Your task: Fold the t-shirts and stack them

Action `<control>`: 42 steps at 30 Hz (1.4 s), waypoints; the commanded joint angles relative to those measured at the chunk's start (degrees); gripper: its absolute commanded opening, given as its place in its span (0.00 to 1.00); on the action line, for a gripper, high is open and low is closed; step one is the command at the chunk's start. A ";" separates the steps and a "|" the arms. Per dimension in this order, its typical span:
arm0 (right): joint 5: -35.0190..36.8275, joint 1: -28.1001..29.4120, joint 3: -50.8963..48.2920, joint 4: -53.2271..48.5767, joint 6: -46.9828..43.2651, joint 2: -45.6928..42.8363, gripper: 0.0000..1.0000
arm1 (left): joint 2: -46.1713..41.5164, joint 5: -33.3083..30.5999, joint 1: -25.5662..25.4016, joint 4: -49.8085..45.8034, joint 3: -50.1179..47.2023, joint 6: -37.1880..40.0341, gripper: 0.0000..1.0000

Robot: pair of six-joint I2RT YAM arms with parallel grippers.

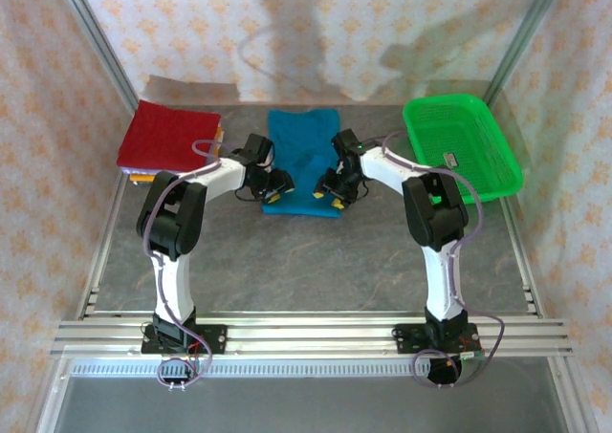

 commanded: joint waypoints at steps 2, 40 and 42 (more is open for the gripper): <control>4.26 4.05 -10.60 -6.68 1.35 -6.61 0.53 | -7.50 -1.26 -2.06 -0.20 -9.42 -0.80 0.51; 8.09 19.17 -54.31 10.20 27.11 -46.31 0.42 | -36.09 -8.09 -21.76 1.04 -38.95 -17.39 0.39; 8.16 18.93 -54.63 11.30 26.93 -45.68 0.40 | -35.75 -8.28 -21.66 1.35 -39.01 -17.21 0.35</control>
